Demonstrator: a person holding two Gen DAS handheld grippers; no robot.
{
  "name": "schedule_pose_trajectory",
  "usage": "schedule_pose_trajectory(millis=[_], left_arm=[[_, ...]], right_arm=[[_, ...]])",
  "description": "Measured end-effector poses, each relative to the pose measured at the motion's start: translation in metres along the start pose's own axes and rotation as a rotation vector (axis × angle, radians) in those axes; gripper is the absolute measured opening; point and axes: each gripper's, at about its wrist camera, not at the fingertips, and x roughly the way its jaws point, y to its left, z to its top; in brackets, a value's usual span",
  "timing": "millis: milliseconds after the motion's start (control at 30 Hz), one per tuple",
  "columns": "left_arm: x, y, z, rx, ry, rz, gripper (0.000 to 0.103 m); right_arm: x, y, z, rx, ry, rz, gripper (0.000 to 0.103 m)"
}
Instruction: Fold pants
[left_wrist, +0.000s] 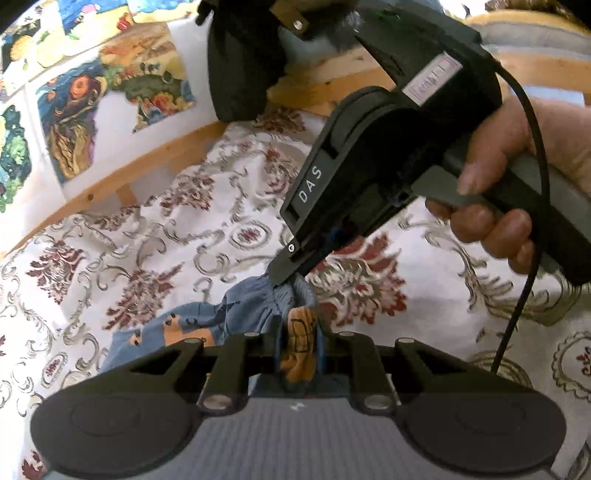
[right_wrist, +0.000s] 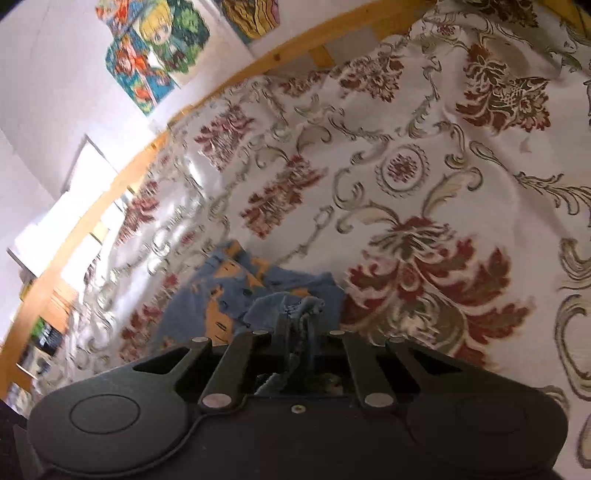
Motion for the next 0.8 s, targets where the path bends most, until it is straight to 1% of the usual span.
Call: schedule_pose_trajectory(millis=[33,100,167,233,300,367,400,433,467,500,533,567,633,667,733,800], left_arm=[[0.002,-0.001,-0.002,0.004,0.008,-0.006,0.020],[0.004,-0.004,-0.005,0.008,0.021,-0.018,0.020],[0.007,-0.003,-0.008,0.000,0.033,-0.039,0.021],[0.010,0.000,-0.011,-0.026,0.043,-0.073,0.025],[0.012,0.004,-0.013,-0.058,0.053,-0.122,0.036],[0.007,0.008,-0.013,-0.087,0.047,-0.190,0.062],[0.002,0.011,-0.013,-0.097,0.038,-0.219,0.065],[-0.006,0.015,-0.014,-0.107,0.021,-0.238,0.068],[-0.012,0.019,-0.016,-0.115,0.012,-0.241,0.068],[-0.020,0.026,-0.018,-0.126,0.001,-0.232,0.068],[-0.026,0.033,-0.020,-0.139,-0.009,-0.212,0.070],[-0.032,0.044,-0.022,-0.168,-0.017,-0.172,0.078],[-0.040,0.071,-0.029,-0.259,-0.022,-0.095,0.088],[-0.042,0.085,-0.033,-0.312,-0.022,-0.069,0.088],[-0.041,0.110,-0.043,-0.422,0.007,-0.035,0.088],[-0.041,0.131,-0.056,-0.527,0.013,-0.035,0.088]], right_arm=[[0.001,0.001,-0.001,-0.015,0.004,-0.015,0.009],[0.001,0.002,-0.002,-0.046,0.005,-0.057,0.003],[0.002,0.000,-0.003,-0.061,0.008,-0.094,0.002],[0.004,-0.003,-0.004,-0.060,0.016,-0.103,0.003],[0.004,-0.005,-0.004,-0.054,0.011,-0.112,0.011],[0.001,-0.005,-0.003,-0.052,-0.018,-0.124,0.028],[-0.001,-0.005,-0.002,-0.053,-0.039,-0.127,0.036],[-0.004,-0.004,-0.002,-0.054,-0.064,-0.129,0.059],[-0.007,-0.003,-0.001,-0.055,-0.090,-0.128,0.079],[-0.009,-0.002,-0.001,-0.059,-0.113,-0.124,0.084],[-0.010,-0.001,0.000,-0.064,-0.132,-0.118,0.090],[-0.012,0.001,0.000,-0.071,-0.149,-0.112,0.092],[-0.013,0.007,0.000,-0.105,-0.185,-0.126,0.093],[-0.013,0.012,-0.001,-0.134,-0.196,-0.144,0.094],[-0.010,0.026,-0.003,-0.216,-0.194,-0.206,0.095],[-0.007,0.046,-0.013,-0.328,-0.187,-0.289,0.097]])
